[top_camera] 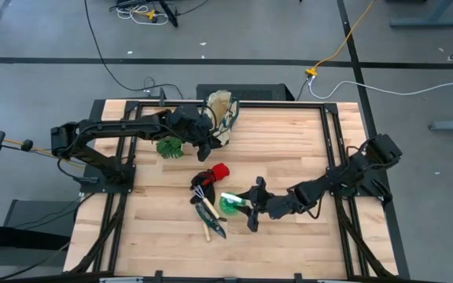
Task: Pick & Place Garden tools in Gardening bag
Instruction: Put the green spray bottle into the white gardening bag
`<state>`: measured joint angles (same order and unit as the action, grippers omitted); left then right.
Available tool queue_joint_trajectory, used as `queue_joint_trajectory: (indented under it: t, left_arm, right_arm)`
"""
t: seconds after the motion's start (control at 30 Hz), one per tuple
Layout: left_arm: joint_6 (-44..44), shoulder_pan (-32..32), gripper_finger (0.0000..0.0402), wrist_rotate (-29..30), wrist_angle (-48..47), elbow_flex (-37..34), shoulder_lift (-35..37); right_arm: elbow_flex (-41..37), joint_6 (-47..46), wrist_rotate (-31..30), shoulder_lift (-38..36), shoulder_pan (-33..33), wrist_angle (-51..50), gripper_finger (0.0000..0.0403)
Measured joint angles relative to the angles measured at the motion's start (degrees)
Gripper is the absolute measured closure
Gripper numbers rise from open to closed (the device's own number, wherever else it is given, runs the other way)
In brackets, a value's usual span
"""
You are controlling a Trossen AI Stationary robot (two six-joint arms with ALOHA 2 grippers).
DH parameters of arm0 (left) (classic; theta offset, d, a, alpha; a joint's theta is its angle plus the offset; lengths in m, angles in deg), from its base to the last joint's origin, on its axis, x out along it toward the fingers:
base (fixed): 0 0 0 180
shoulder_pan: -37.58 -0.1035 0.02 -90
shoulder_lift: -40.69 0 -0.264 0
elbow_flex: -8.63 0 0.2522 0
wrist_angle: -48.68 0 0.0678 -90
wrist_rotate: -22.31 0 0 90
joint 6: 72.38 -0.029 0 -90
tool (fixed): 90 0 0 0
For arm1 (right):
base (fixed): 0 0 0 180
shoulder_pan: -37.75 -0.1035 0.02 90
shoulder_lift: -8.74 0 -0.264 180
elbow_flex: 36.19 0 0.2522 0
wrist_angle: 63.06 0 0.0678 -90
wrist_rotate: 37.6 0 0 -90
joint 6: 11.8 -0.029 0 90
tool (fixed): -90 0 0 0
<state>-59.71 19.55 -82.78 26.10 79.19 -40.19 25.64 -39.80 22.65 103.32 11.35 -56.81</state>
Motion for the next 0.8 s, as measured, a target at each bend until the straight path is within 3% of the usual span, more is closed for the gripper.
queue_joint_trajectory:
  t: [0.33, 0.8]
  left_arm:
    - [0.0, 0.0, 0.0314, 0.0, 0.0, 0.0, 0.0]
    - [0.0, 0.0, 0.0314, 0.0, 0.0, 0.0, 0.0]
  right_arm:
    - [0.0, 0.0, 0.2, 0.0, 0.2, -0.3, 0.0235]
    - [0.0, 0.3, 0.6, 0.0, 0.2, -0.1, 0.0360]
